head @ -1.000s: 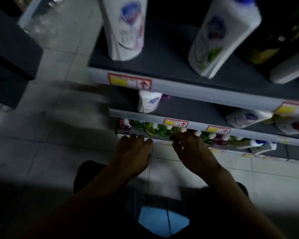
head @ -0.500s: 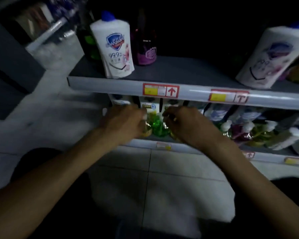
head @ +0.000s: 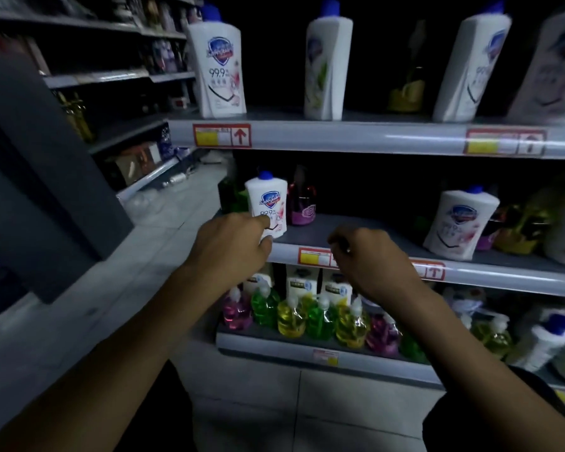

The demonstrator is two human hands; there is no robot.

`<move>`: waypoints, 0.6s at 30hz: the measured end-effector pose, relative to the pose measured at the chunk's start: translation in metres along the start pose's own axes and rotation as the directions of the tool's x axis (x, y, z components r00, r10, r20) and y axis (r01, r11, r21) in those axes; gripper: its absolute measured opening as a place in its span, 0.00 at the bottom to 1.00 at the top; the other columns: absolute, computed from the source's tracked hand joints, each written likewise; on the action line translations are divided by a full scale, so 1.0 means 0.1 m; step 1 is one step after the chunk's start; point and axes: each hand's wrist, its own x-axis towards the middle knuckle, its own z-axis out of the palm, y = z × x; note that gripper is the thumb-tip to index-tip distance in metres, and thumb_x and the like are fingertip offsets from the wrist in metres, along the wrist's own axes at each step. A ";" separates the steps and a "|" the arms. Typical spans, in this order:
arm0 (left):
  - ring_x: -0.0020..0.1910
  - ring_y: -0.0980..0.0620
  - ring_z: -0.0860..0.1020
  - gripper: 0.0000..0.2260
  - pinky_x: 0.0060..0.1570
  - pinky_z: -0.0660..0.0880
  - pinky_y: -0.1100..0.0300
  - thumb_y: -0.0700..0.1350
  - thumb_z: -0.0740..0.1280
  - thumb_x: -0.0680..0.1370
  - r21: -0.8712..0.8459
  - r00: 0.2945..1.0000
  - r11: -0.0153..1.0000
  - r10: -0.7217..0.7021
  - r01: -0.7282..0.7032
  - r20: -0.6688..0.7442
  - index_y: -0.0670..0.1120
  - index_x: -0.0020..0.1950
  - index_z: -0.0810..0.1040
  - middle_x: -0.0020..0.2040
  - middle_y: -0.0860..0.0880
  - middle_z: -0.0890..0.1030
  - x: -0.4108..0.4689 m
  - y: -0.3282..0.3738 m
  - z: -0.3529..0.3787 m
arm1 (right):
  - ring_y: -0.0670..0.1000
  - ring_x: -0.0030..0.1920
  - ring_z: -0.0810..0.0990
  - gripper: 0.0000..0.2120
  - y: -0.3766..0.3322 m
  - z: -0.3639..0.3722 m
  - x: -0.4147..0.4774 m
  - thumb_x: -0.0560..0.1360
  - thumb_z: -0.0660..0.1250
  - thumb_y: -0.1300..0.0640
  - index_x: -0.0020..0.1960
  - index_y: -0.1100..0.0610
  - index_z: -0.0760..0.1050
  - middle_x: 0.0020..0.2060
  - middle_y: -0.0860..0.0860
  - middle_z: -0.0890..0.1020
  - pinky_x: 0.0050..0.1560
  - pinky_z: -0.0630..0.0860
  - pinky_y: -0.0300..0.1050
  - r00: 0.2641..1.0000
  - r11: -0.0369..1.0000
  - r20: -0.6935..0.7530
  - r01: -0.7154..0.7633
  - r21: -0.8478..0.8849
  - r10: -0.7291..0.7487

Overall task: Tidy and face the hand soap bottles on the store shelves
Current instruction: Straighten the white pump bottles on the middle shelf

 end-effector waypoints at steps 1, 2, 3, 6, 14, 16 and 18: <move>0.50 0.45 0.78 0.13 0.42 0.74 0.56 0.52 0.60 0.78 -0.004 1.000 1.000 0.008 -0.008 0.013 0.49 0.59 0.76 0.54 0.46 0.81 0.04 -0.01 0.05 | 0.60 0.44 0.81 0.09 -0.01 0.06 0.02 0.77 0.59 0.52 0.53 0.51 0.76 0.45 0.55 0.83 0.43 0.80 0.55 1.000 1.000 0.017 -0.005 -0.007 0.006; 0.51 0.45 0.78 0.14 0.42 0.74 0.56 0.52 0.60 0.78 -0.010 1.000 1.000 0.015 -0.015 0.027 0.49 0.60 0.76 0.55 0.45 0.80 0.08 -0.02 0.12 | 0.60 0.44 0.81 0.09 -0.02 0.14 0.05 0.78 0.59 0.52 0.53 0.51 0.76 0.46 0.55 0.82 0.43 0.80 0.55 0.999 1.000 0.044 -0.015 -0.006 0.015; 0.53 0.44 0.78 0.14 0.43 0.75 0.55 0.51 0.60 0.78 -0.020 0.999 1.000 0.018 -0.018 0.039 0.49 0.60 0.76 0.57 0.45 0.80 0.14 -0.03 0.20 | 0.59 0.44 0.81 0.09 -0.01 0.21 0.11 0.78 0.59 0.53 0.53 0.51 0.76 0.47 0.54 0.82 0.44 0.80 0.55 0.997 1.000 0.071 -0.024 -0.003 0.025; 0.55 0.43 0.79 0.13 0.45 0.79 0.51 0.52 0.61 0.78 -0.066 0.997 0.998 0.016 -0.010 0.081 0.49 0.60 0.75 0.60 0.44 0.79 0.35 -0.15 0.56 | 0.57 0.43 0.82 0.09 0.03 0.47 0.38 0.77 0.59 0.53 0.53 0.50 0.76 0.48 0.53 0.81 0.45 0.79 0.54 0.993 0.999 0.115 -0.031 -0.005 0.032; 0.48 0.44 0.79 0.10 0.38 0.69 0.59 0.51 0.61 0.78 -0.125 0.999 0.992 0.028 -0.032 -0.030 0.49 0.55 0.77 0.53 0.47 0.81 0.68 -0.50 0.66 | 0.59 0.48 0.81 0.09 -0.16 0.65 0.96 0.77 0.59 0.51 0.53 0.51 0.75 0.48 0.54 0.82 0.45 0.79 0.54 0.998 1.000 0.067 0.017 0.027 -0.018; 0.47 0.45 0.79 0.10 0.38 0.67 0.59 0.51 0.61 0.78 -0.091 0.998 0.995 0.042 -0.046 -0.053 0.50 0.54 0.77 0.50 0.48 0.81 0.71 -0.55 0.49 | 0.59 0.49 0.82 0.10 -0.25 0.54 1.02 0.76 0.58 0.50 0.53 0.50 0.75 0.48 0.53 0.83 0.45 0.79 0.54 0.998 0.998 0.048 0.041 0.042 -0.043; 0.46 0.47 0.79 0.09 0.37 0.69 0.59 0.52 0.61 0.78 -0.058 0.995 0.998 0.024 -0.030 -0.092 0.51 0.53 0.77 0.47 0.50 0.80 0.74 -0.61 0.27 | 0.57 0.49 0.81 0.11 -0.40 0.36 1.07 0.76 0.59 0.50 0.55 0.48 0.75 0.48 0.51 0.83 0.46 0.79 0.52 0.997 0.996 0.012 0.074 0.059 -0.075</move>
